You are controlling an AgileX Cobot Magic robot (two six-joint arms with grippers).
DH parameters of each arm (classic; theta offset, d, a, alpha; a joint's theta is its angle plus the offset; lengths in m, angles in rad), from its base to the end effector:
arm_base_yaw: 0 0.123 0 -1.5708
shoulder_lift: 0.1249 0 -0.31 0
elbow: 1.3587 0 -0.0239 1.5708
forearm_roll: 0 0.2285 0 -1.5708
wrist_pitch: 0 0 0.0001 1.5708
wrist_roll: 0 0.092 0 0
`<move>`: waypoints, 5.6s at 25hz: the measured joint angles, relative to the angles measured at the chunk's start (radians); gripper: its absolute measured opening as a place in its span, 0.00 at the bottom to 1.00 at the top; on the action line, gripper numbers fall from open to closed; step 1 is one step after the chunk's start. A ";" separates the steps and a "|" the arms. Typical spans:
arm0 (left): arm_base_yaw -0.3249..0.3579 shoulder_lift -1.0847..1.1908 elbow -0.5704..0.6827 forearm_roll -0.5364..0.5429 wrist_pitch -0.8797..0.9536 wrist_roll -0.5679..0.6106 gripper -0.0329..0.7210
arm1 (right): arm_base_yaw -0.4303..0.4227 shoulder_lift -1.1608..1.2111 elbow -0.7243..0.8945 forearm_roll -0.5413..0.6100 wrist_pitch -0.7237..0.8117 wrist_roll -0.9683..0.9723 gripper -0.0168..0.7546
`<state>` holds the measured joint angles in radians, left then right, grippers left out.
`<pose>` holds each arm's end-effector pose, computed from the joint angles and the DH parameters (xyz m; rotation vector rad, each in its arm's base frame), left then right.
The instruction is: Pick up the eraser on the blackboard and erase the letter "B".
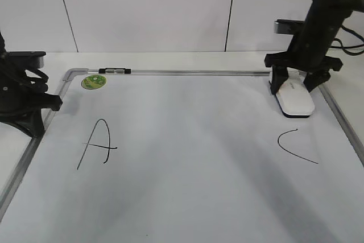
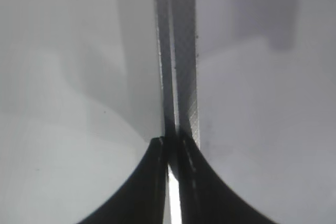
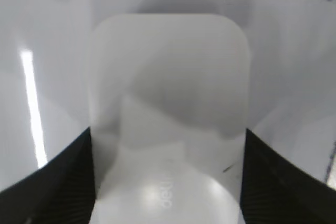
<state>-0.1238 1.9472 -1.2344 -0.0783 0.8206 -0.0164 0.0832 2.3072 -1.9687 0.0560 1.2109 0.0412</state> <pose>0.3562 -0.0496 0.1893 0.0869 3.0186 -0.1045 0.4703 0.0441 0.1999 -0.0381 3.0350 0.0913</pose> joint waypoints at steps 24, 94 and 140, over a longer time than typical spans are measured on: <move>0.000 0.000 0.000 0.002 0.004 0.000 0.07 | 0.105 -0.023 0.038 0.005 0.001 0.000 0.72; 0.000 0.000 0.000 -0.012 0.002 0.000 0.07 | -0.106 -0.565 0.688 -0.013 -0.096 0.000 0.72; 0.000 0.000 0.000 -0.019 0.002 0.000 0.07 | -0.106 -0.391 0.648 0.017 -0.144 -0.029 0.72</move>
<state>-0.1238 1.9472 -1.2344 -0.0975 0.8226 -0.0164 -0.0231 1.9159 -1.3206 0.0727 1.0664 0.0123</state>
